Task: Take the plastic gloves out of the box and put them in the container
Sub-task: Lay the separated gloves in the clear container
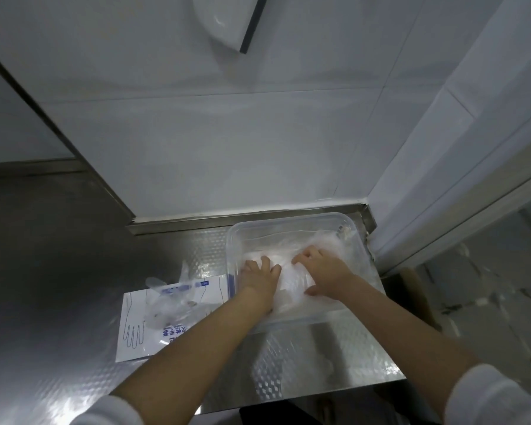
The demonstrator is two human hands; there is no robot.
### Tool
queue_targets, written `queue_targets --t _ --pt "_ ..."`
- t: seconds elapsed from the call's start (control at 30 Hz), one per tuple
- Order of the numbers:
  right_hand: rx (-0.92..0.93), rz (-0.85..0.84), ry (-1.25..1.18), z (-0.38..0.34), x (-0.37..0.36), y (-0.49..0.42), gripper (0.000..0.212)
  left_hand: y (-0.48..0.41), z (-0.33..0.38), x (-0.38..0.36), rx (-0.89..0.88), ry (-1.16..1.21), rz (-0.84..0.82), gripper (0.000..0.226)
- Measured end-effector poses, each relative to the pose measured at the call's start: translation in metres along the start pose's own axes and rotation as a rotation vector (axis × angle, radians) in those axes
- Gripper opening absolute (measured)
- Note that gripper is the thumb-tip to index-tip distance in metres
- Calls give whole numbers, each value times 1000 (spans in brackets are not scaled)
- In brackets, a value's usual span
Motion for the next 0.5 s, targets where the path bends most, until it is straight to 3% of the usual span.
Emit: queue_targets --t 0.17,0.3,0.4,0.5 --pt "-15 -64 48 0 0 -3 75 1 -1 0 -29 39 -60 89" --pt "-64 -89 -58 -1 12 4 58 17 -6 24 -124 110 53 56" --pt "-76 130 -140 -9 39 18 39 38 -16 54 -188 233 336 39" --pt "-43 425 -338 -31 67 39 30 71 -45 74 -175 406 593 40"
Point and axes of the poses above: each hand's wrist, its own y-axis away from the middle knuckle, its own x-axis out of the back of the hand, z = x × y, the point moved 5 cm from there along -y, towards the middle knuckle, and after that the axes turned 6 degrees about y, right-handed, at the moved point
